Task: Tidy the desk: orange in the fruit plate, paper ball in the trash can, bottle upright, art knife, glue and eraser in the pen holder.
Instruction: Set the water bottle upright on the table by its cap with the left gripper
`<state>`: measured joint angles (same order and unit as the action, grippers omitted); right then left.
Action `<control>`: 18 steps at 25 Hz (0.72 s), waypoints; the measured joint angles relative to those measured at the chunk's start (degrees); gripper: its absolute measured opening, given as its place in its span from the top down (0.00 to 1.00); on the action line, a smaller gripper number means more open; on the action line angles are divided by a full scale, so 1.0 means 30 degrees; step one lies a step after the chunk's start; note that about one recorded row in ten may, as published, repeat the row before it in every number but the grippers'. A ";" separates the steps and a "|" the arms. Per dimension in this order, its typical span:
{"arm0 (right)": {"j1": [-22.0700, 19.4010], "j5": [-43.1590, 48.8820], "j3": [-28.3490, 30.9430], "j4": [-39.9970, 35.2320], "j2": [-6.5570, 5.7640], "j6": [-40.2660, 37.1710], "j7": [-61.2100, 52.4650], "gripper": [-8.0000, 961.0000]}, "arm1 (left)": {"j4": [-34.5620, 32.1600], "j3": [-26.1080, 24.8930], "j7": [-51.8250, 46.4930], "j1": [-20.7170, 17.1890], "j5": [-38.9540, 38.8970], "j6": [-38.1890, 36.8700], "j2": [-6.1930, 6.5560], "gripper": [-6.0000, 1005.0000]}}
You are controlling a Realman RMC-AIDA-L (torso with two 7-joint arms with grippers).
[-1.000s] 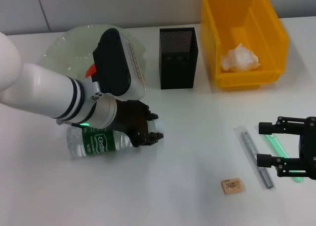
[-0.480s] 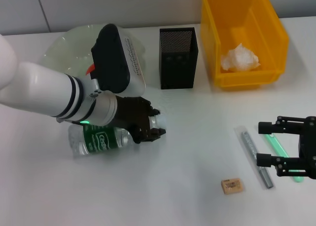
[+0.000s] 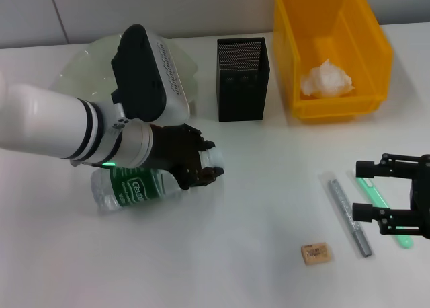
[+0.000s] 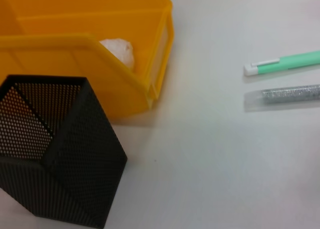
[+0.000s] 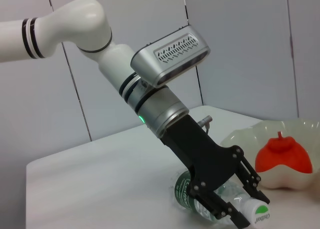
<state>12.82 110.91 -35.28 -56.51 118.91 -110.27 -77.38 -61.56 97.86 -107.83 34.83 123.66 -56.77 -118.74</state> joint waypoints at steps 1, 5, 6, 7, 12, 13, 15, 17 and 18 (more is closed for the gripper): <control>0.0010 0.0000 0.0006 0.0000 0.0001 0.0012 0.0007 0.24 | -0.0457 -0.0017 -0.0033 -0.0324 0.0003 0.0000 0.0001 0.56; 0.0011 0.0000 0.0012 0.0000 0.0001 0.0020 0.0015 0.24 | -0.0982 -0.0158 -0.0061 -0.0717 -0.0003 0.0000 0.0001 0.56; 0.0023 0.0000 0.0012 0.0000 0.0000 0.0019 0.0019 0.24 | -0.1267 -0.0258 -0.0120 -0.0956 -0.0040 0.0001 0.0003 0.56; 0.0023 0.0000 0.0012 0.0000 0.0000 0.0019 0.0019 0.24 | -0.1267 -0.0258 -0.0120 -0.0956 -0.0040 0.0001 0.0003 0.56; 0.0046 0.0001 0.0039 0.0000 0.0001 0.0039 0.0027 0.24 | -0.1836 -0.0271 -0.0269 -0.1427 -0.0049 0.0035 0.0002 0.56; 0.0055 0.0001 0.0041 -0.0001 0.0001 0.0047 0.0030 0.24 | -0.1864 -0.0272 -0.0269 -0.1459 -0.0060 0.0037 0.0001 0.56; 0.0068 0.0002 0.0041 0.0000 0.0000 0.0049 0.0035 0.24 | -0.2011 -0.0277 -0.0283 -0.1580 -0.0094 0.0040 0.0001 0.56; 0.0070 0.0002 0.0042 0.0000 0.0001 0.0054 0.0040 0.24 | -0.2170 -0.0320 -0.0374 -0.1670 -0.0106 0.0046 0.0001 0.56; 0.0080 0.0002 0.0042 0.0000 0.0001 0.0061 0.0041 0.24 | -0.2225 -0.0340 -0.0417 -0.1707 -0.0109 0.0048 0.0003 0.56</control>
<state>13.06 110.92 -35.15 -56.51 118.91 -110.08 -77.26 -68.23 96.84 -109.08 29.71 123.34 -56.62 -118.73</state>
